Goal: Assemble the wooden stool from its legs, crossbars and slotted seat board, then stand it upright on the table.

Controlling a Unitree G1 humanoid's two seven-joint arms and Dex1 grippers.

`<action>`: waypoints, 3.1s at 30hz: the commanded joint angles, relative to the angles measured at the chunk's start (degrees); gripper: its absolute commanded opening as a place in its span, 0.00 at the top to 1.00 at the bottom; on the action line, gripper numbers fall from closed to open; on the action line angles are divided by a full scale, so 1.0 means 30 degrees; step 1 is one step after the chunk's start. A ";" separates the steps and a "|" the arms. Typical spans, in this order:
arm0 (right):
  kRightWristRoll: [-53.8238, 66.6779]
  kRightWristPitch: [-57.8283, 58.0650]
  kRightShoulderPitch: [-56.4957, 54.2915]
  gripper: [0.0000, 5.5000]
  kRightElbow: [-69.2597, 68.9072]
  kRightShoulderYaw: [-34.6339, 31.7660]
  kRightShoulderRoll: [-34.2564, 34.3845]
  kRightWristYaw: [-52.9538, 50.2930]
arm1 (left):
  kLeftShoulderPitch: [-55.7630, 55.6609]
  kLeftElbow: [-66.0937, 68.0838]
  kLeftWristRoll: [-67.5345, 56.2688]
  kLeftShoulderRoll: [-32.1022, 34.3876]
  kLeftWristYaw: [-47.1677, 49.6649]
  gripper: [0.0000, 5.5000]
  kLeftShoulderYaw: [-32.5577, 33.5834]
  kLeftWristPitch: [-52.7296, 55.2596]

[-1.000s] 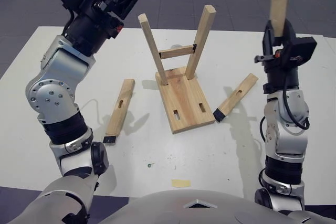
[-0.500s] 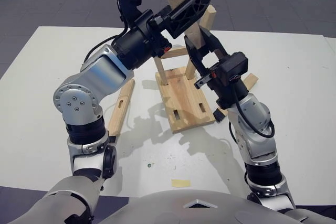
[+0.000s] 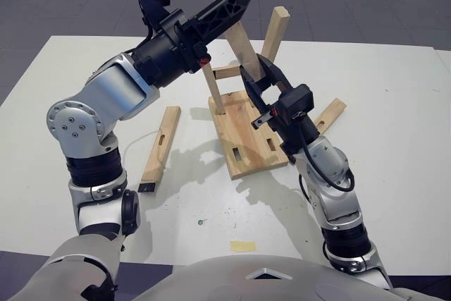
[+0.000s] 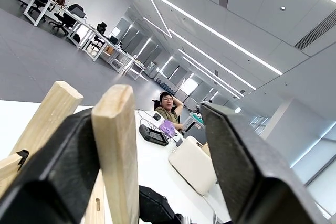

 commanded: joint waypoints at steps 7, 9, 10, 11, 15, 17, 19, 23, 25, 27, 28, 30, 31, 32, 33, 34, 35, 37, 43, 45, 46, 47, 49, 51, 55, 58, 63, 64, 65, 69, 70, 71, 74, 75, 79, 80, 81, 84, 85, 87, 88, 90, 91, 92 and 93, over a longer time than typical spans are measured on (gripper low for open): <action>-0.0207 0.0581 0.0111 0.76 0.0128 -0.0018 0.0310 -0.0218 | -0.0844 0.0500 0.1391 0.0834 -0.1375 0.77 -0.0264 0.0032; -0.0238 0.0624 0.0071 0.76 0.0165 -0.0066 0.0321 -0.0245 | -0.0796 0.0428 0.1541 0.0834 -0.1518 0.84 -0.0301 0.0015; -0.0250 0.0653 0.0065 0.76 0.0170 -0.0071 0.0326 -0.0248 | -0.0792 0.0361 0.1586 0.0862 -0.1621 0.88 -0.0248 0.0010; -0.0243 0.0665 0.0079 0.76 0.0181 -0.0082 0.0318 -0.0234 | -0.0792 0.0313 0.1601 0.0882 -0.1671 0.90 -0.0192 0.0008; -0.0243 0.0736 0.0152 0.76 0.0224 -0.0104 0.0300 -0.0221 | -0.0861 0.0205 0.1718 0.1214 -0.1972 0.91 0.0039 0.0025; -0.0252 0.0841 0.0141 0.70 0.0344 -0.0148 0.0328 -0.0270 | -0.1010 0.0162 0.1787 0.1589 -0.2116 0.91 0.0315 -0.0054; -0.0318 0.0885 0.0254 0.64 0.0429 -0.0254 0.0372 -0.0438 | -0.1263 0.0142 0.1966 0.2089 -0.2333 0.93 0.0705 -0.0235; -0.0247 0.1034 0.0732 0.52 0.0389 -0.0690 0.0391 -0.0825 | -0.2750 0.0413 0.3779 0.3882 -0.2743 0.93 0.2282 -0.1455; -0.0280 0.1082 0.1129 0.46 0.0250 -0.1009 0.0309 -0.1079 | -0.3519 0.0771 0.4652 0.4877 -0.2692 0.93 0.3437 -0.2280; -0.0370 0.1178 0.1626 0.41 -0.0067 -0.1451 0.0178 -0.1367 | -0.3613 0.1160 0.5344 0.5856 -0.2664 0.93 0.4635 -0.2842; -0.0299 0.1305 0.1871 0.38 -0.0161 -0.1797 0.0183 -0.1563 | -0.3031 0.1178 0.6270 0.6370 -0.2434 0.93 0.4857 -0.2893; 0.0137 0.1676 0.2183 0.31 -0.0230 -0.2512 0.0324 -0.1911 | -0.0598 0.0223 0.8464 0.7245 -0.2315 0.93 0.4519 -0.2570; 0.0197 0.1820 0.2445 0.29 -0.0418 -0.2823 0.0340 -0.2101 | 0.0917 -0.0285 0.9567 0.7411 -0.2280 0.93 0.4072 -0.2398; 0.0202 0.1890 0.2653 0.26 -0.0545 -0.3061 0.0298 -0.2197 | 0.2557 -0.0827 1.0456 0.7253 -0.2317 0.93 0.3765 -0.2434; 0.0183 0.1932 0.2810 0.22 -0.0617 -0.3243 0.0239 -0.2244 | 0.4182 -0.1284 1.1613 0.7115 -0.2493 0.93 0.3382 -0.2796; 0.0201 0.1952 0.2914 0.19 -0.0642 -0.3374 0.0188 -0.2249 | 0.5692 -0.1642 1.2736 0.6826 -0.2723 0.93 0.3084 -0.3349; 0.0103 0.1991 0.3168 0.16 -0.0817 -0.3483 0.0192 -0.2377 | 0.6749 -0.1472 1.3513 0.6290 -0.3046 0.93 0.2743 -0.3902; 0.0299 0.2266 0.3384 0.09 -0.0977 -0.3771 0.0444 -0.2661 | 0.8148 -0.1089 1.4587 0.5238 -0.3487 0.93 0.2334 -0.4719; 0.0647 0.2818 0.3010 0.02 -0.1034 -0.4318 0.0631 -0.2950 | 1.0864 -0.2323 1.5466 0.3651 -0.4021 0.93 0.2797 -0.5083; 0.0604 0.2915 0.3265 0.02 -0.1220 -0.4403 0.0685 -0.3089 | 1.1596 -0.2884 1.5387 0.3347 -0.4076 0.93 0.3017 -0.4985; 0.0584 0.2948 0.3400 0.02 -0.1305 -0.4387 0.0726 -0.3140 | 1.1924 -0.3075 1.5151 0.3050 -0.3851 0.93 0.3284 -0.4807; 0.0554 0.2983 0.3569 0.02 -0.1440 -0.4353 0.0750 -0.3194 | 1.2221 -0.3254 1.4991 0.2844 -0.3734 0.93 0.3483 -0.4679; 0.0509 0.3068 0.3846 0.02 -0.1643 -0.4274 0.0770 -0.3266 | 1.3089 -0.3756 1.5151 0.2674 -0.3756 0.93 0.3490 -0.4489; 0.0482 0.3120 0.3988 0.02 -0.1722 -0.4239 0.0760 -0.3300 | 1.3770 -0.4089 1.5585 0.2571 -0.3913 0.93 0.3250 -0.4483; 0.0457 0.3197 0.3988 0.02 -0.1686 -0.4233 0.0791 -0.3360 | 1.3961 -0.4104 1.6083 0.2093 -0.3947 0.93 0.2802 -0.4640; 0.0412 0.3226 0.4017 0.02 -0.1712 -0.4175 0.0806 -0.3375 | 1.3483 -0.4027 1.6187 0.1761 -0.3858 0.93 0.2679 -0.4619; 0.0244 0.3188 0.4160 0.02 -0.1601 -0.3926 0.0856 -0.3380 | 1.2523 -0.3933 1.6056 0.1793 -0.3822 0.93 0.2853 -0.4421; 0.0197 0.3183 0.4165 0.02 -0.1579 -0.3851 0.0889 -0.3385 | 1.2473 -0.3969 1.6123 0.1884 -0.3933 0.93 0.2836 -0.4394; 0.0152 0.3174 0.4175 0.02 -0.1568 -0.3796 0.0923 -0.3389 | 1.2457 -0.4019 1.6216 0.1885 -0.3959 0.93 0.2780 -0.4379; -0.0020 0.3145 0.4275 0.02 -0.1541 -0.3592 0.1076 -0.3470 | 1.2428 -0.4305 1.5905 0.1591 -0.3883 0.93 0.2698 -0.4064; -0.0078 0.3136 0.4301 0.02 -0.1518 -0.3534 0.1123 -0.3488 | 1.2516 -0.4398 1.5912 0.1629 -0.3889 0.93 0.2711 -0.3977; -0.0136 0.3131 0.4330 0.02 -0.1498 -0.3491 0.1152 -0.3497 | 1.2723 -0.4469 1.5906 0.1634 -0.3931 0.93 0.2718 -0.3899; -0.0213 0.3121 0.4425 0.02 -0.1468 -0.3455 0.1164 -0.3554 | 1.3199 -0.4347 1.6266 0.1515 -0.4081 0.93 0.2663 -0.3990; -0.0221 0.3124 0.4449 0.02 -0.1467 -0.3459 0.1158 -0.3577 | 1.3204 -0.4246 1.6339 0.1381 -0.4046 0.93 0.2627 -0.4029; -0.0218 0.3115 0.4393 0.02 -0.1401 -0.3416 0.1106 -0.3580 | 1.3332 -0.3829 1.7113 0.1237 -0.4215 0.93 0.2437 -0.4467; -0.0214 0.3104 0.4376 0.02 -0.1391 -0.3416 0.1096 -0.3576 | 1.3304 -0.3674 1.7274 0.1256 -0.4324 0.93 0.2467 -0.4554; -0.0209 0.3088 0.4367 0.02 -0.1384 -0.3419 0.1091 -0.3574 | 1.3211 -0.3489 1.7371 0.1224 -0.4370 0.93 0.2525 -0.4639; -0.0109 0.3017 0.4340 0.02 -0.1378 -0.3338 0.1108 -0.3483 | 1.2713 -0.3264 1.7560 0.0959 -0.4255 0.93 0.2350 -0.4814; -0.0114 0.3007 0.4293 0.02 -0.1363 -0.3234 0.1130 -0.3449 | 1.2616 -0.3221 1.7814 0.0807 -0.4273 0.93 0.2031 -0.5007; -0.0134 0.2974 0.4249 0.02 -0.1350 -0.3072 0.1194 -0.3442 | 1.2521 -0.3085 1.8452 0.0507 -0.4374 0.93 0.1390 -0.5396; -0.0145 0.2964 0.4245 0.02 -0.1350 -0.3030 0.1219 -0.3455 | 1.2525 -0.2996 1.8743 0.0420 -0.4448 0.93 0.1133 -0.5553; -0.0172 0.2952 0.4208 0.02 -0.1329 -0.2957 0.1242 -0.3497 | 1.2745 -0.2672 1.9552 0.0457 -0.4765 0.93 0.0670 -0.5974; -0.0198 0.2949 0.4190 0.02 -0.1324 -0.2941 0.1241 -0.3527 | 1.3056 -0.2532 2.0062 0.0610 -0.5024 0.93 0.0352 -0.6226; -0.0225 0.2941 0.4198 0.02 -0.1336 -0.2956 0.1245 -0.3558 | 1.3446 -0.2378 2.0733 0.0819 -0.5365 0.93 -0.0016 -0.6654; -0.0240 0.2947 0.4171 0.02 -0.1320 -0.2972 0.1245 -0.3564 | 1.3969 -0.2156 2.1457 0.1029 -0.5688 0.93 -0.0371 -0.7199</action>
